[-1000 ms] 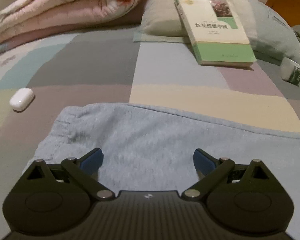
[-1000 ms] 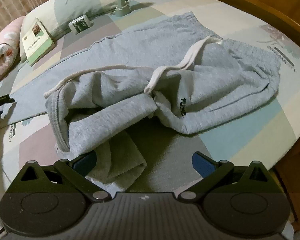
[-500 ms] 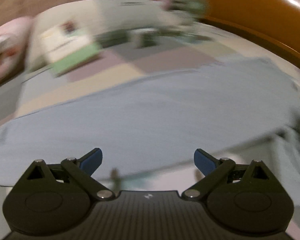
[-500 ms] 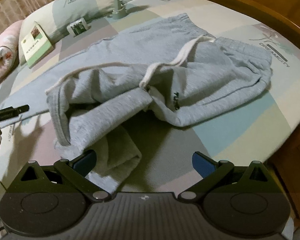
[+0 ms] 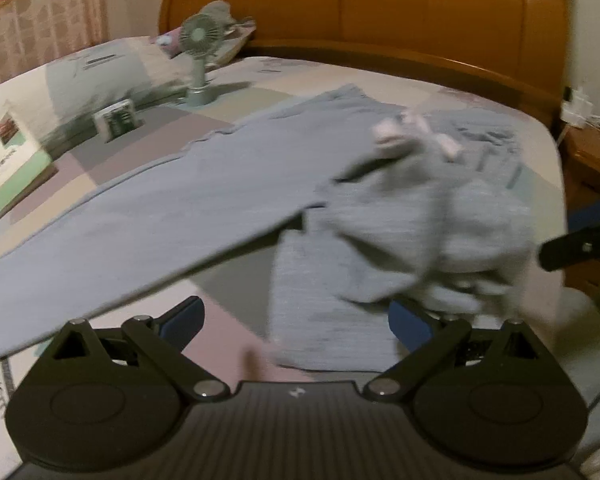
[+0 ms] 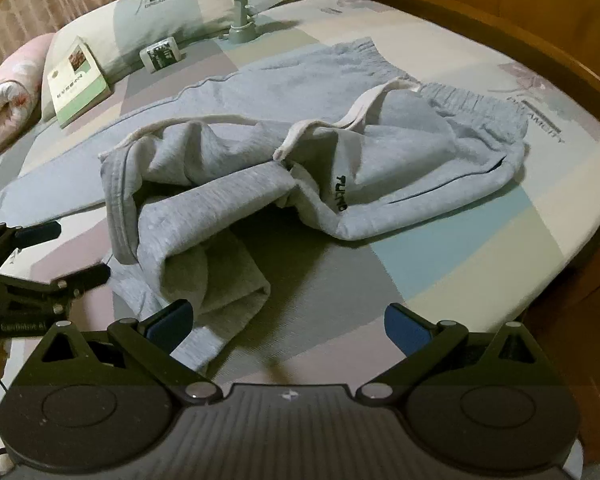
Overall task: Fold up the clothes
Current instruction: 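Move the left gripper over to the bunched grey pant leg, then grasp the bunched pant leg with the left gripper and lift it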
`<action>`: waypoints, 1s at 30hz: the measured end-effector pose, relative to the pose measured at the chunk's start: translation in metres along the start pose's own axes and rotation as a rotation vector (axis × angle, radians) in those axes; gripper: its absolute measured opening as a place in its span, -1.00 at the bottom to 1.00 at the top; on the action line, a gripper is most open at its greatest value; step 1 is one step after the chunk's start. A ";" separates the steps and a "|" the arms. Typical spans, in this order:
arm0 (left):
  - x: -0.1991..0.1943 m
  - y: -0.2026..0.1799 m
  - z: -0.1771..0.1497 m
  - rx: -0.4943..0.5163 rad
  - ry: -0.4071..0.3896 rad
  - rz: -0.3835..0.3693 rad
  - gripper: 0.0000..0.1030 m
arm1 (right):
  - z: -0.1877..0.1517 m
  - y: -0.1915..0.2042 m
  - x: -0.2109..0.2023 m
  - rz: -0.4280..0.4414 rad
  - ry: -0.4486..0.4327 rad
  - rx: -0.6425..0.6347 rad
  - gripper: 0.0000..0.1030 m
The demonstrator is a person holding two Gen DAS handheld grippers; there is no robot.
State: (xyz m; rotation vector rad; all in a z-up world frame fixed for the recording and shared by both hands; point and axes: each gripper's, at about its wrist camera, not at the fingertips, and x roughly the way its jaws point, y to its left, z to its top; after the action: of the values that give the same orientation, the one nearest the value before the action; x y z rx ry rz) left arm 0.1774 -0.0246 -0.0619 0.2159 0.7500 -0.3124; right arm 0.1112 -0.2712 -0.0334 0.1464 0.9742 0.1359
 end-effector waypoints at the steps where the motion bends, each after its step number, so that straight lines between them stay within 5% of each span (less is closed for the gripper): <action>1: -0.001 -0.006 0.000 0.008 -0.001 -0.002 0.91 | 0.000 0.000 -0.002 0.001 -0.007 -0.004 1.00; 6: -0.008 -0.029 0.001 0.044 -0.018 0.000 0.91 | -0.005 -0.002 -0.010 -0.043 -0.046 -0.046 1.00; 15: -0.007 -0.043 0.011 0.015 -0.038 0.019 0.91 | -0.036 -0.008 -0.016 0.011 -0.049 -0.100 1.00; 30: 0.025 -0.016 0.058 0.067 -0.083 0.244 0.91 | -0.043 -0.021 -0.020 0.046 -0.073 -0.072 1.00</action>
State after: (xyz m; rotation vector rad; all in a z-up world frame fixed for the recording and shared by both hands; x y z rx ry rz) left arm 0.2254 -0.0621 -0.0393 0.3528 0.6244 -0.1145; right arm 0.0651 -0.2932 -0.0449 0.1075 0.8928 0.2065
